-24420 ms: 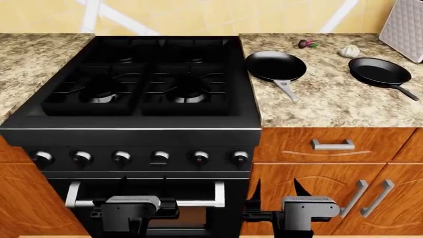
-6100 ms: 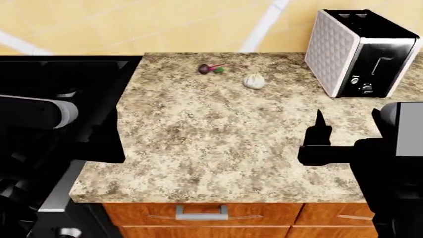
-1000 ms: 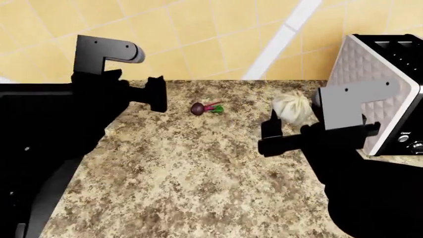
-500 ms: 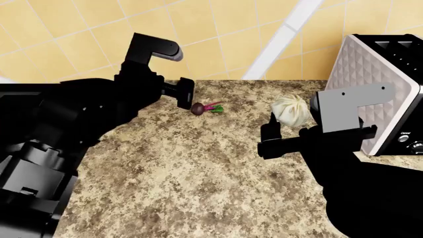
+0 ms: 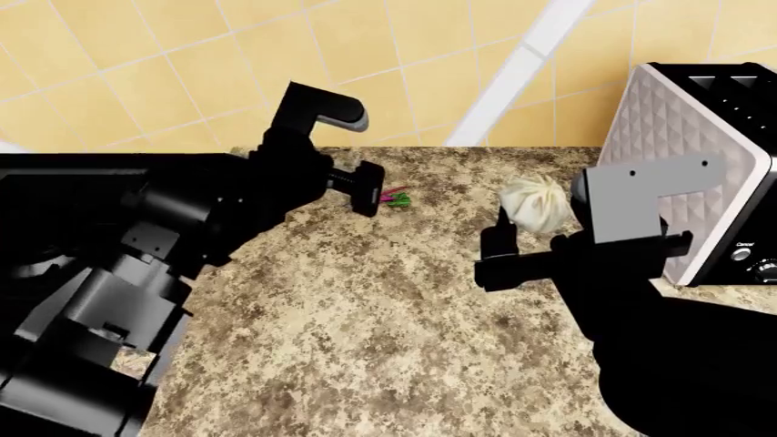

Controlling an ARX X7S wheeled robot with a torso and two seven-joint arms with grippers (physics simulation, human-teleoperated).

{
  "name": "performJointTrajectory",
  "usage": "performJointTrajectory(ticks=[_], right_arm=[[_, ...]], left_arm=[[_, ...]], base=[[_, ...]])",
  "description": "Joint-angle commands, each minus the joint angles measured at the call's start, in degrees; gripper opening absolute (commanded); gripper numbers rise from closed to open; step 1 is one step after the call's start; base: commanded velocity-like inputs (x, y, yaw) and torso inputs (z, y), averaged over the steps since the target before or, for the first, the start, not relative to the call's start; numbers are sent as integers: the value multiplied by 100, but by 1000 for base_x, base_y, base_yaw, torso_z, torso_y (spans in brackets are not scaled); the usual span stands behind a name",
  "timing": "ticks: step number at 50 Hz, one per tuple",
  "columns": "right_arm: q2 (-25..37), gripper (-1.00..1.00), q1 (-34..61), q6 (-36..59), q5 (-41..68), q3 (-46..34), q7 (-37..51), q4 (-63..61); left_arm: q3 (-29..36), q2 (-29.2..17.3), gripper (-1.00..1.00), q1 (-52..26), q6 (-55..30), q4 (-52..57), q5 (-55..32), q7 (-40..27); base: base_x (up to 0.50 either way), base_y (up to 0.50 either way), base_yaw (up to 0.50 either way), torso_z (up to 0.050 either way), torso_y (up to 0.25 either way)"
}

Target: Place both pans onto different burners. Then place the beet and the dumpling on different pans.

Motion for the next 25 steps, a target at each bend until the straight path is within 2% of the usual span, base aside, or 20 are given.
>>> performJointTrajectory(ticks=[1,8,14,25], right_arm=[[14,-100,-62,-24,-137,26,-117,17],[25,-100,-83,-51,-147,28,-128,12],[28,-100,-111,-84,-175,25,-156,26],[29,-100,-135,-128,-202,19,-208,56]], left_arm=[[152,234,100,-49,240,-574,168,197],[218,252,100,25,288,-574,191,262],[194,284,100,-5,331,-669,189,244],[179,319,100,-10,311,-683,143,240]], base=[[0,0,0,0,0],[0,0,0,0,0],[2,0,0,0,-238],[0,0,0,0,0]])
